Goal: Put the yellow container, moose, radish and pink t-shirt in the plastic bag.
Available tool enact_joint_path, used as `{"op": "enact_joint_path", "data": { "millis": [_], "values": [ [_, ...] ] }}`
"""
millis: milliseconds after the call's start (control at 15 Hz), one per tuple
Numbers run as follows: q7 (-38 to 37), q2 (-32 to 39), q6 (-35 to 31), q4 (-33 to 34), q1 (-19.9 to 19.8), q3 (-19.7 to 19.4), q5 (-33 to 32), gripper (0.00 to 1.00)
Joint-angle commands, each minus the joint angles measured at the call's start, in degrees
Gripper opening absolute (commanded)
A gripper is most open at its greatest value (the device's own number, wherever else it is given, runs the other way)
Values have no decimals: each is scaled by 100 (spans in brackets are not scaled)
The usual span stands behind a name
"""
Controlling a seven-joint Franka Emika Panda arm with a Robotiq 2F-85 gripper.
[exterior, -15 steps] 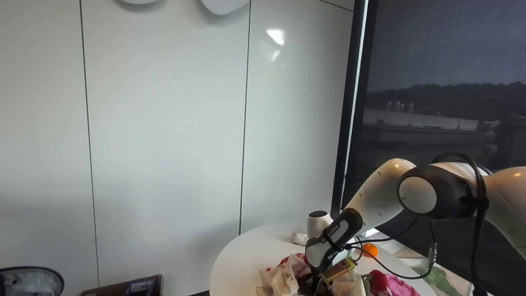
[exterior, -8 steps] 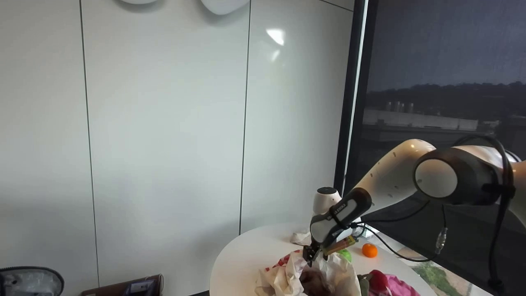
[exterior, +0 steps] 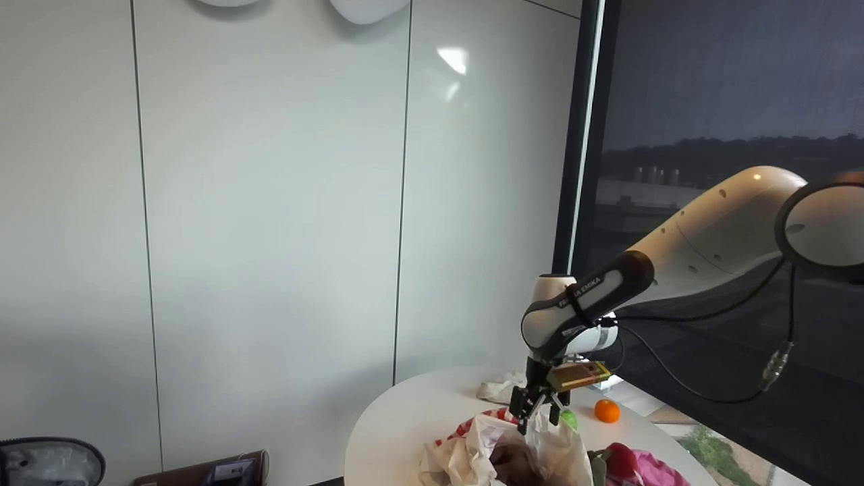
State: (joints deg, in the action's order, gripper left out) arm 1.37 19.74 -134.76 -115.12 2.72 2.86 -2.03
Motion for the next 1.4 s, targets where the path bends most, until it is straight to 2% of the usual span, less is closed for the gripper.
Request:
{"op": "enact_joint_path", "data": {
  "millis": [0,267,467,667,733,1000,1133,1333],
  "values": [
    [-231,-830,71,-1197,163,111,39,100],
    [-1120,-1076,-700,-2463,466,187,-35,100],
    [-2470,-983,-1302,-3191,806,-35,-855,100],
    [-3472,-903,-1538,-3661,1031,-210,-1509,100],
    [-3757,-831,-1740,-3780,1095,-301,-1780,100],
    [-4244,-402,-2688,-3949,1199,-468,-1996,100],
    [-4370,-145,-3195,-3916,1376,-725,-2022,100],
    [-4801,245,-3700,-3789,1619,-1196,-2491,100]
  ]
}}
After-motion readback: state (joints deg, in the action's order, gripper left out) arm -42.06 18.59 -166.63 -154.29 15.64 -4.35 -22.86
